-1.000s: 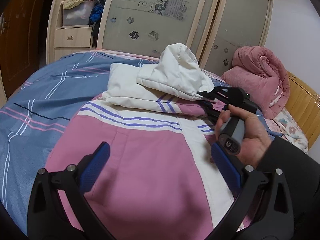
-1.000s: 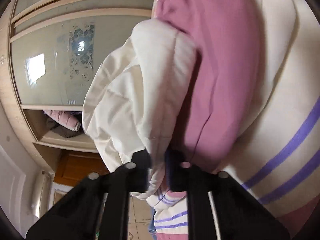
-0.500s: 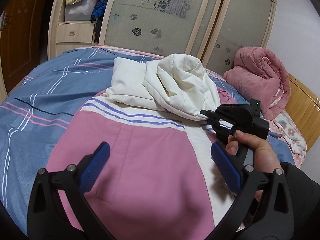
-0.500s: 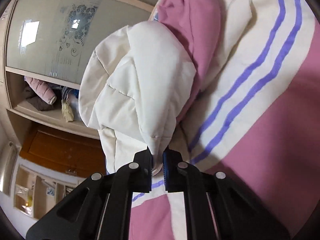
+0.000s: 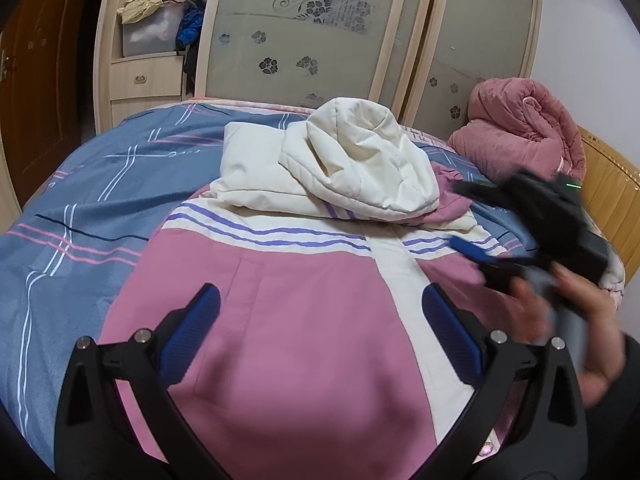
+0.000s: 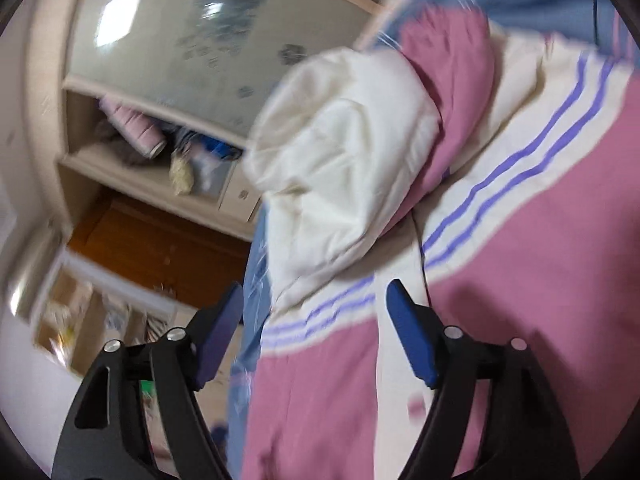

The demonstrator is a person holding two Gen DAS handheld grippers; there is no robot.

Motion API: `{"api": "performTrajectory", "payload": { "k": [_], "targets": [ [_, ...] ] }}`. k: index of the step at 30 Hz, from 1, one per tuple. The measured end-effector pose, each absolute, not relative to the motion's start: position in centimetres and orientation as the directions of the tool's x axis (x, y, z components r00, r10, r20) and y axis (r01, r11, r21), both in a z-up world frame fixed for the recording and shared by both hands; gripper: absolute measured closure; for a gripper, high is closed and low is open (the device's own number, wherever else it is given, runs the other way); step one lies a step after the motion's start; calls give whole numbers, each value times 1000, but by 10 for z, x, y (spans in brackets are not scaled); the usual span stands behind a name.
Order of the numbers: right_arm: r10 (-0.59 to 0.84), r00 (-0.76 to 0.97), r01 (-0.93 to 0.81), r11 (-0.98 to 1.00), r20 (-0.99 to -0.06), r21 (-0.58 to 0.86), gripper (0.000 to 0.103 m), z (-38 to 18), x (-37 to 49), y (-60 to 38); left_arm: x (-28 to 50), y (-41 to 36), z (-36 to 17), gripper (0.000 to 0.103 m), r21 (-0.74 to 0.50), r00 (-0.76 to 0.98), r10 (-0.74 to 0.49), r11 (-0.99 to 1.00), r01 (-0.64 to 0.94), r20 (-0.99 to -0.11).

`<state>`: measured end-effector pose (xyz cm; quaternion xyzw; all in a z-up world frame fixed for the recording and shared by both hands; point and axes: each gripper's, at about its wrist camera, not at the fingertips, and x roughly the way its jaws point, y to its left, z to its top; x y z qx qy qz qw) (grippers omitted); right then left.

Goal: Fold large clothes

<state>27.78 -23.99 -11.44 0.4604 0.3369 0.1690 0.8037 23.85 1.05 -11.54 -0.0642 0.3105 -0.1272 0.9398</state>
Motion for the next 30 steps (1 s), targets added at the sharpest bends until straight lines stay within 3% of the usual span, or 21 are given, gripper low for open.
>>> {"api": "performTrajectory", "payload": {
  "k": [7,15,22,30],
  "targets": [
    [328,806,-54,870,-493,490,7,-44,144,-233,225,20,-113,2,-198,767,-263,964,179,-586],
    [150,885,-62,976,-441,209,1,-12,40,-229,180,19,-102,2,-153,742,-215,976,152,-635],
    [115,912,-85,992,-394,94,1,3,2,-222,116,7,-89,2,-84,733,-160,987,140,-661],
    [130,911,-101,990,-392,95,1,5,-18,-224,67,3,-60,2,-20,763,-101,993,115,-639]
  ]
}}
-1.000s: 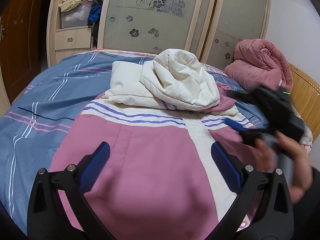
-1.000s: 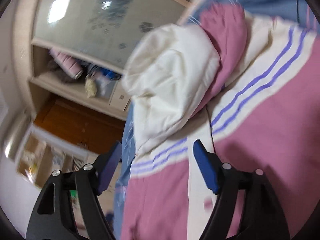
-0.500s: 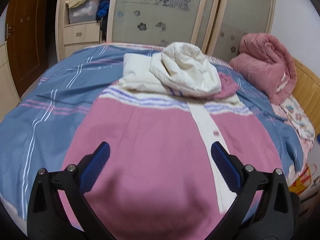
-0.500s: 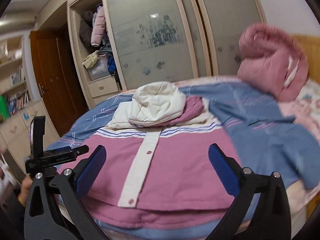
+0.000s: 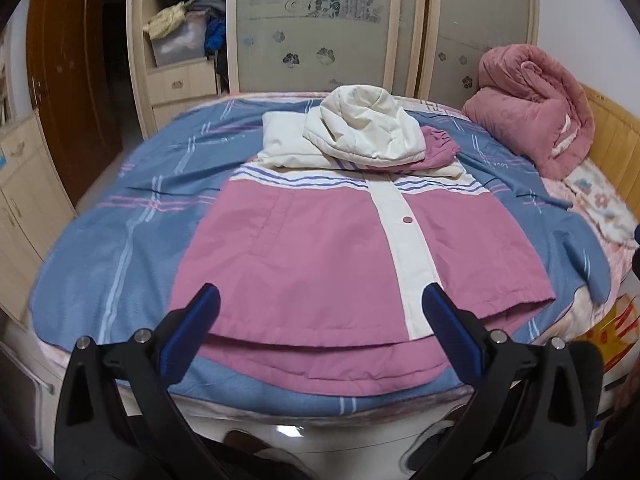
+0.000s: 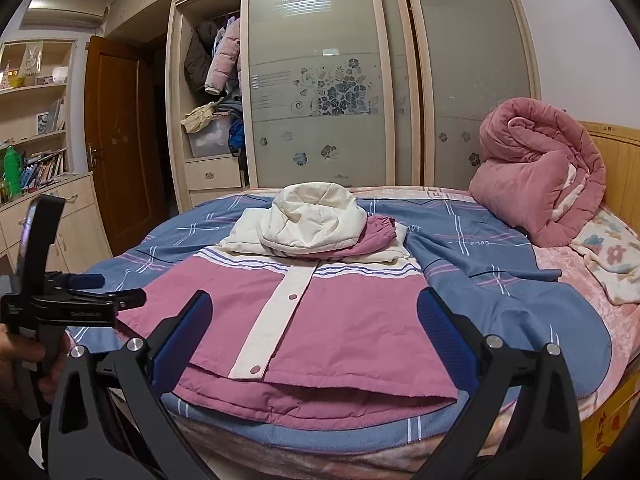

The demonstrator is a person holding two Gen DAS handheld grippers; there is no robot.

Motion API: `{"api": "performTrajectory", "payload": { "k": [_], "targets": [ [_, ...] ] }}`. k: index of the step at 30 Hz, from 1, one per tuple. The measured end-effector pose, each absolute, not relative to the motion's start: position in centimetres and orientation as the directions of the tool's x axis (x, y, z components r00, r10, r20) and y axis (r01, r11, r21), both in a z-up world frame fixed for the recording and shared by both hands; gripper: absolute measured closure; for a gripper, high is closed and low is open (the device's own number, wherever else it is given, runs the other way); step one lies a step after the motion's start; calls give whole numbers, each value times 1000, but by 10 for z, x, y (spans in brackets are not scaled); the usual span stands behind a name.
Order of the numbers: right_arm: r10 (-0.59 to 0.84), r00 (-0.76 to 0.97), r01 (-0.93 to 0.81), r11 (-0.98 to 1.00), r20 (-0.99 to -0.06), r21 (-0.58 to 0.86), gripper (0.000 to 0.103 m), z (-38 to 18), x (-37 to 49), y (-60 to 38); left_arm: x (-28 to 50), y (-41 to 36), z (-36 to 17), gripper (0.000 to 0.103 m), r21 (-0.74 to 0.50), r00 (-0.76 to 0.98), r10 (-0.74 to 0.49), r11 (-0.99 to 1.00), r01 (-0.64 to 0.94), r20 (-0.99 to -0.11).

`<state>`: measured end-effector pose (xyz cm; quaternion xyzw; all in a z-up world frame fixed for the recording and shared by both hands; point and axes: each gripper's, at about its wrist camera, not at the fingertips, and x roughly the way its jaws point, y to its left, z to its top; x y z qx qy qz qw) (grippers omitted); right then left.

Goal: Fold large clothes

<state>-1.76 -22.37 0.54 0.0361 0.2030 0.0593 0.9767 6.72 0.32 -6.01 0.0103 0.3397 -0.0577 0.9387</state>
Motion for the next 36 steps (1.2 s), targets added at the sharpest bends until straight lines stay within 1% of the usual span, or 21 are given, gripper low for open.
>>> {"api": "performTrajectory", "payload": {
  "k": [4,7,17,33,36],
  "targets": [
    [142,908,-110,988,-394,104,1,5,-23,-226,54,3,-50,2,-29,776,-98,994,102,-624],
    [138,914,-109,989,-382,98,1,9,-29,-228,51,1,-47,2,-10,777,-81,995,96,-624],
    [129,925,-99,990,-356,101,1,16,-39,-231,45,-1,-39,2,-6,786,-90,994,110,-612],
    [128,925,-103,991,-359,90,1,20,-41,-228,38,-1,-38,2,-3,787,-112,990,139,-607],
    [123,924,-108,992,-361,62,1,20,-42,-227,35,2,-38,2,17,793,-112,988,152,-599]
  ]
}}
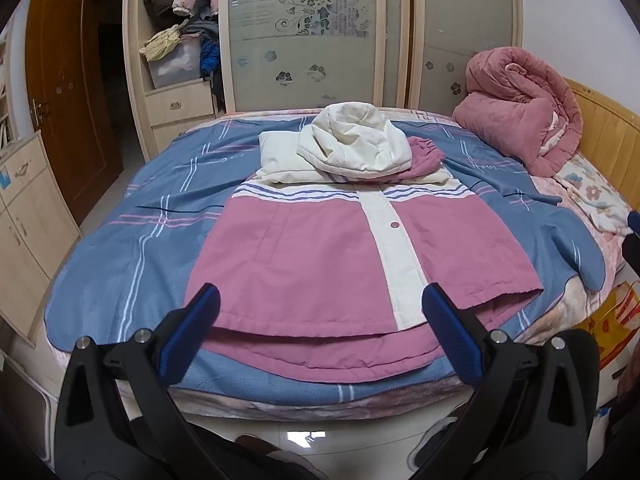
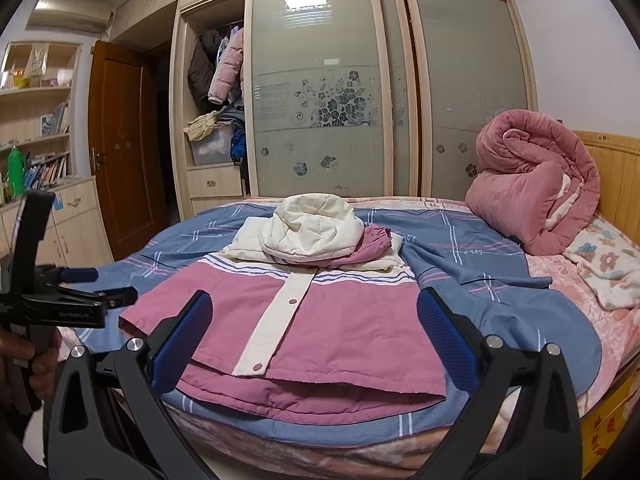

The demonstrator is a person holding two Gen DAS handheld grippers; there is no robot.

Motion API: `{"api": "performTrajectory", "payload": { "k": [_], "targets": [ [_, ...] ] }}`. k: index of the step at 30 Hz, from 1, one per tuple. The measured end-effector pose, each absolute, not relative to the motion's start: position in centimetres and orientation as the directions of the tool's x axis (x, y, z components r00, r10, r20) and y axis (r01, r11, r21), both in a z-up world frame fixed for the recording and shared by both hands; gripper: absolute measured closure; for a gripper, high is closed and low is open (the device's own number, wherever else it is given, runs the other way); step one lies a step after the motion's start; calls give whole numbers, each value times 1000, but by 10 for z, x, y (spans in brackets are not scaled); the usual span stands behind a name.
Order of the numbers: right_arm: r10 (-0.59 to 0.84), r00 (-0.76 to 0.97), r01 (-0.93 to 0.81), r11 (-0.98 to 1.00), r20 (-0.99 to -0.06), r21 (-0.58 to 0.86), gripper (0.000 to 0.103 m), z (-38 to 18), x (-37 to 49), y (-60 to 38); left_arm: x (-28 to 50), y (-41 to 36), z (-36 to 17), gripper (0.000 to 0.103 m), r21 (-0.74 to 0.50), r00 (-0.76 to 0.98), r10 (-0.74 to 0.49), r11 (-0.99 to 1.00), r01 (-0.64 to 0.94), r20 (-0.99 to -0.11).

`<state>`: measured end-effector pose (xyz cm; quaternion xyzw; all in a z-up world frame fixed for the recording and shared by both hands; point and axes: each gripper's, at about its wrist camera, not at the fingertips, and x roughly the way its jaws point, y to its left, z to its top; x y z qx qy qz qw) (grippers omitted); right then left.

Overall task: Fold large clothes
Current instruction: 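Move both tools to the pink jacket hem and grasp it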

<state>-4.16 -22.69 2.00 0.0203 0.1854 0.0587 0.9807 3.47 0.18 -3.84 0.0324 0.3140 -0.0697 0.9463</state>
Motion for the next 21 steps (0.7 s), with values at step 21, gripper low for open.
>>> {"api": "performTrajectory", "payload": {
  "k": [21],
  "targets": [
    [-19,885,-326,687,-465,-649,1,-177,-8,-101,26,7,-154,2,415,775,18,853,318,-632]
  ]
}}
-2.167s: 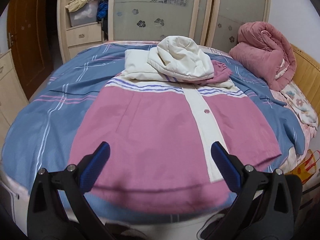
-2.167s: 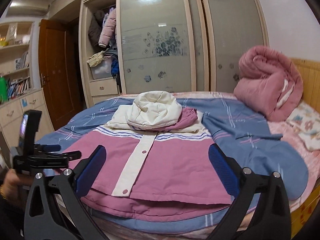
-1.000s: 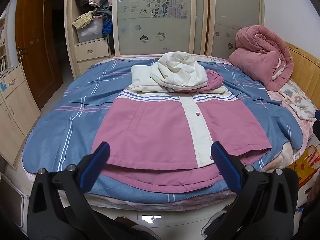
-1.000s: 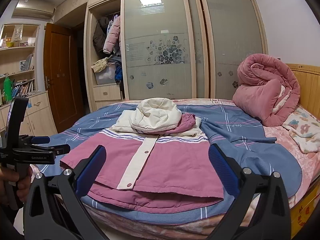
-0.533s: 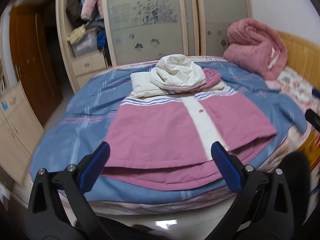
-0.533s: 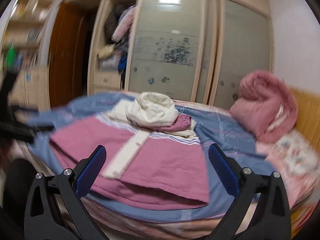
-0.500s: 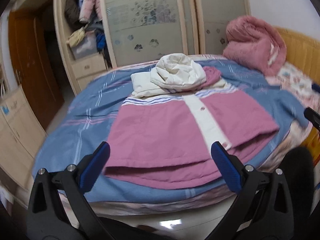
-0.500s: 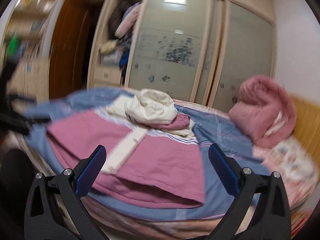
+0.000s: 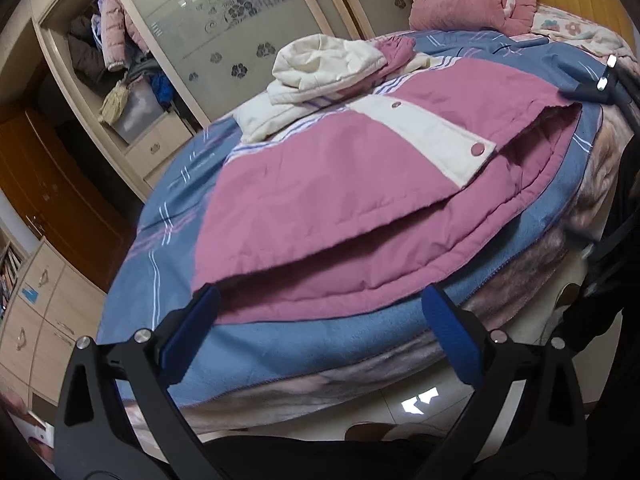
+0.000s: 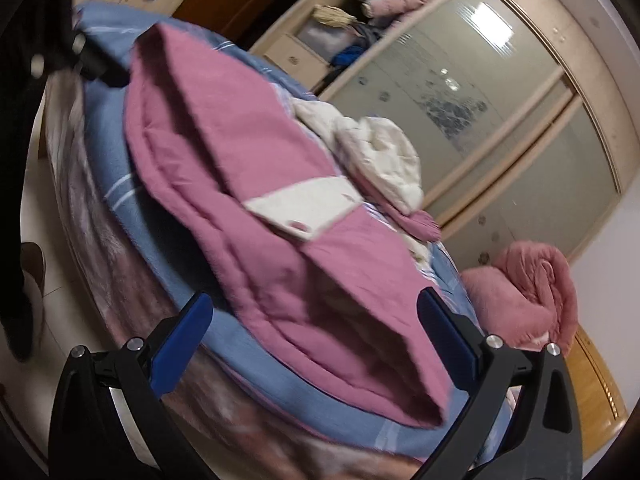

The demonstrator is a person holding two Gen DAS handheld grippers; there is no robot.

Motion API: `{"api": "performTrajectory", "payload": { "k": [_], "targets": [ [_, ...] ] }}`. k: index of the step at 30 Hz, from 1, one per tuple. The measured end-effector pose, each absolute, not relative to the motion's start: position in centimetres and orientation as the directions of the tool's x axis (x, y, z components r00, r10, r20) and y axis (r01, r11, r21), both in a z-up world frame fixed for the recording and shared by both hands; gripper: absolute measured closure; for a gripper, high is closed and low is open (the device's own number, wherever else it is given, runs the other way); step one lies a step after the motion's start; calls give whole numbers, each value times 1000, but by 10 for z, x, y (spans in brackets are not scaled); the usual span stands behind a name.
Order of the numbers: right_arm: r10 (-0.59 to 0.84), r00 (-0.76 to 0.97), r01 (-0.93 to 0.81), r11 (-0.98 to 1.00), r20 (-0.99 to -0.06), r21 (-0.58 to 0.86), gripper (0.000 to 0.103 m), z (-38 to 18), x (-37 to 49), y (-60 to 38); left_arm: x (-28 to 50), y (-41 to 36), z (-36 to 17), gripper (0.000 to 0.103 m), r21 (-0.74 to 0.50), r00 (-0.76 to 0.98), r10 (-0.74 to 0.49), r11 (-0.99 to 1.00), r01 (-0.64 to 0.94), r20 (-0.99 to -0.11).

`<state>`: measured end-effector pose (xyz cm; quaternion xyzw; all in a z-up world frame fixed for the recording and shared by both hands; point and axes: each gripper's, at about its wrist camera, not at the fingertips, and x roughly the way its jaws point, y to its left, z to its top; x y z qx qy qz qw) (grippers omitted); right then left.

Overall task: Fold large clothes
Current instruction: 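Move both tools to the pink jacket hem and grasp it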

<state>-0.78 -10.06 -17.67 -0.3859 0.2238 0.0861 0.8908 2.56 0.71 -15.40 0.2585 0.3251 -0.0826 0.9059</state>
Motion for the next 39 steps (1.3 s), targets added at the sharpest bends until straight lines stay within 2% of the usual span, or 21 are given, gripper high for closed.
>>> {"api": "performTrajectory", "payload": {
  "k": [5,10,12,14,19,22,26,29,32,36,39],
  "targets": [
    [-30,903,-311,643,-429,-700,1,-206,9,-72,30,17,-157,2,397,768,12,861,318,-641],
    [-137,947,-156,592,-289,-791,1,-216,24,-78,32,17,-166,2,396,769,-15,851,346,-639],
    [-193,940,-113,598,-279,-793,1,-212,33,-98,34,11,-173,2,406,766,-35,832,378,-642],
    [-192,934,-118,629,-301,-769,1,-206,36,-114,34,2,-181,2,430,769,-53,803,412,-637],
    [-194,962,-31,623,-193,-782,1,-186,24,-123,23,-39,-211,2,629,841,-86,624,464,-535],
    [-198,968,13,649,-152,-761,1,-174,21,-129,23,-56,-225,2,678,852,-102,561,475,-513],
    [-199,969,27,672,-146,-740,1,-170,20,-128,39,-69,-236,2,724,890,-66,555,409,-451],
    [-201,970,35,669,-136,-743,1,-170,19,-127,58,-69,-237,2,779,930,16,550,299,-368],
    [-202,969,29,667,-144,-745,1,-172,19,-129,82,-54,-223,2,726,928,73,646,235,-365],
    [-235,958,26,646,-167,-763,1,-182,24,-137,108,-15,-206,2,605,888,142,778,173,-437],
    [-296,928,26,655,-225,-755,1,-186,38,-152,115,8,-201,7,496,854,123,852,170,-505]
  ]
}}
